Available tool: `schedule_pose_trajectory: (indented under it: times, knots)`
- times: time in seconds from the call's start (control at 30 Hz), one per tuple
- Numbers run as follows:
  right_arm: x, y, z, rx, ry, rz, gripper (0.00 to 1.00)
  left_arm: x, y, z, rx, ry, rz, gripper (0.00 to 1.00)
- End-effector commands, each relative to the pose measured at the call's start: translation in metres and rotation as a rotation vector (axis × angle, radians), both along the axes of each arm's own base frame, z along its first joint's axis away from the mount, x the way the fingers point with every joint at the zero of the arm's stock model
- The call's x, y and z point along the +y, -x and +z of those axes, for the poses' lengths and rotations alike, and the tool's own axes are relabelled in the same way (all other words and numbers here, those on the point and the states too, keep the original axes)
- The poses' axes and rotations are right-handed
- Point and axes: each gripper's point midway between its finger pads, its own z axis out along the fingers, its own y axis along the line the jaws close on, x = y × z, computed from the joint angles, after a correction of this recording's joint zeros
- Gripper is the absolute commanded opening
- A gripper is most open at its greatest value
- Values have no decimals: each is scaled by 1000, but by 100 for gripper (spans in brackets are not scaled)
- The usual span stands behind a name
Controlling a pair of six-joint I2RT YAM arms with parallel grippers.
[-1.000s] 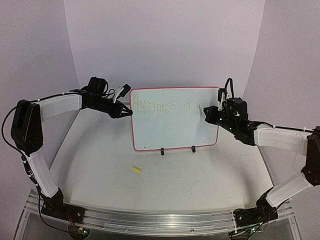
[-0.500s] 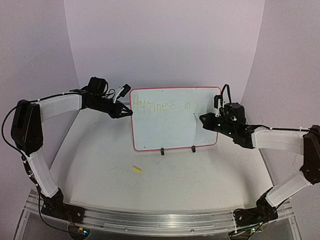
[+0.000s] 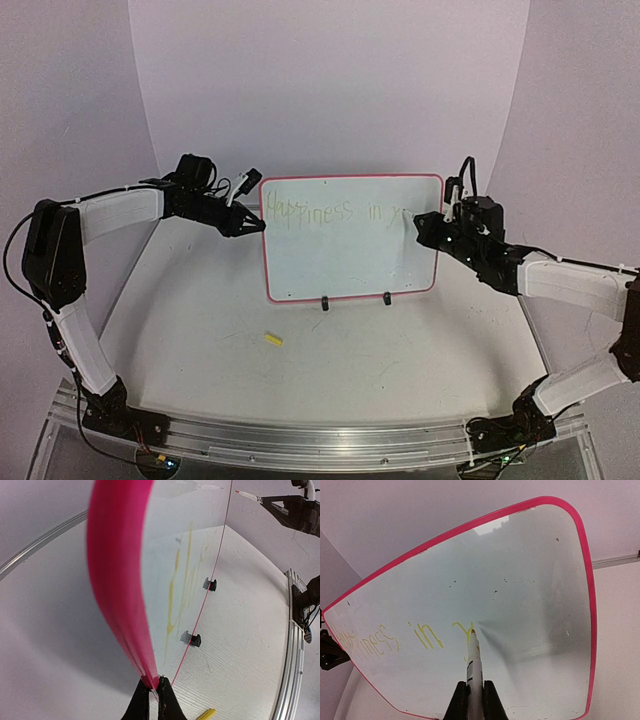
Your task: Write a sentence on the whiteboard
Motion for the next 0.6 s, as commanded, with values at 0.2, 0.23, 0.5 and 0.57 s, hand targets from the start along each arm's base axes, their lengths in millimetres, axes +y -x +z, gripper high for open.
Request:
schedule_pose_trajectory:
  times: [0.2, 0.23, 0.5, 0.57]
  knots:
    - [-4, -18, 13, -31, 36, -49, 0, -5, 6, 17, -68, -8, -28, 0]
    - [-4, -19, 14, -34, 38, -52, 0, -4, 6, 17, -68, -8, -27, 0]
    - [-2, -23, 16, -41, 47, -42, 0, -4, 6, 16, -68, -9, -28, 0]
    - [0, -23, 16, -42, 50, -25, 0, -4, 6, 18, -71, -8, -27, 0]
